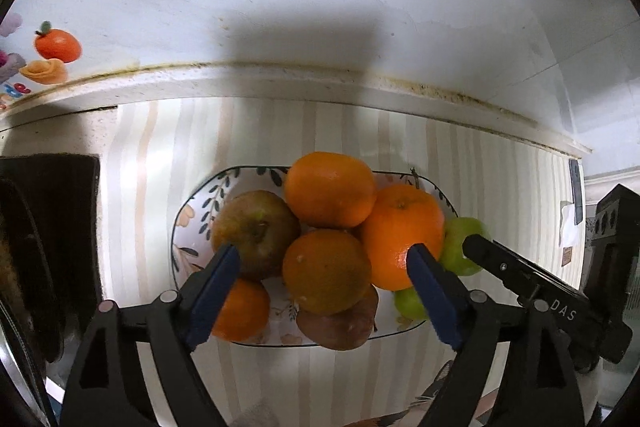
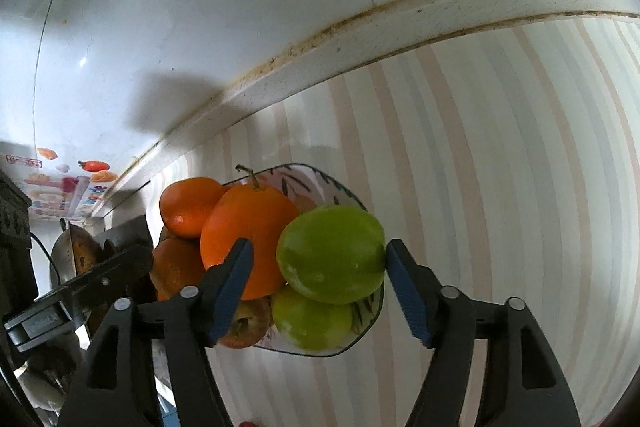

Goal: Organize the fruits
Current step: 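Carry both fruits onto the floral plate and open both tools, then lift both tools away from the plate toward the red cherry tomato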

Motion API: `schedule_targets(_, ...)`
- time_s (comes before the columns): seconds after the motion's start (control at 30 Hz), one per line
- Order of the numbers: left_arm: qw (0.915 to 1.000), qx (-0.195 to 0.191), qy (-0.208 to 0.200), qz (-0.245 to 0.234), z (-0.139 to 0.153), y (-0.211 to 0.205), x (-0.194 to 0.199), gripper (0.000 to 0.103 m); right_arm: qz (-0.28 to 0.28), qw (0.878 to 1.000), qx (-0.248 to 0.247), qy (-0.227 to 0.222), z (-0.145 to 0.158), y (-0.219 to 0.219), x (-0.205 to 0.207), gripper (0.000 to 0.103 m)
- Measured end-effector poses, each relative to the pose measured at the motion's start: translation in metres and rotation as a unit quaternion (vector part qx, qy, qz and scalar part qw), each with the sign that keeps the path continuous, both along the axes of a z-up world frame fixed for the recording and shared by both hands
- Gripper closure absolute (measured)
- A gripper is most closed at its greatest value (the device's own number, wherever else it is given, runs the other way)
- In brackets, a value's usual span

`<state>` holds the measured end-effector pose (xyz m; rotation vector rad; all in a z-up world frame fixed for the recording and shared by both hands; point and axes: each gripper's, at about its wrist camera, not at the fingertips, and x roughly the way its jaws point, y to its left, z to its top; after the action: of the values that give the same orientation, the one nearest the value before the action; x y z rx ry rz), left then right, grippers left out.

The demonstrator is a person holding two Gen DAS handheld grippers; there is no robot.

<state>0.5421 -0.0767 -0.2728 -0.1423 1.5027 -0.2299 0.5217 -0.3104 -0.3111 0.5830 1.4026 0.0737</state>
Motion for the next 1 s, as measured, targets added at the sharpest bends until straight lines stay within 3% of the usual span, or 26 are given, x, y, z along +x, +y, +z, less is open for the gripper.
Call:
schedule_targets(0.17, 0.9993, 0.016, -0.031, 0.013, 0.015, 0.012, -0.013, 0.018, 0.008, 1.000, -0.019, -0.005, 0.012, 0.007, -0.004, 0.009)
schedule_targets(0.33, 0.9972, 0.033, -0.060, 0.028, 0.033, 0.027, -0.037, 0.018, 0.030, 0.996, -0.076, -0.029, 0.044, 0.021, -0.019, 0.007)
schedule_targets(0.6, 0.9894, 0.088, -0.112, 0.027, 0.060, 0.039, -0.105, 0.018, 0.066, 0.980, -0.172, -0.079, 0.094, 0.051, -0.076, 0.005)
schedule_targets(1.0, 0.9777, 0.098, -0.184, 0.027, 0.116, 0.049, -0.189, 0.018, 0.067, 0.962, -0.223, -0.141, 0.165, 0.083, -0.171, 0.004)
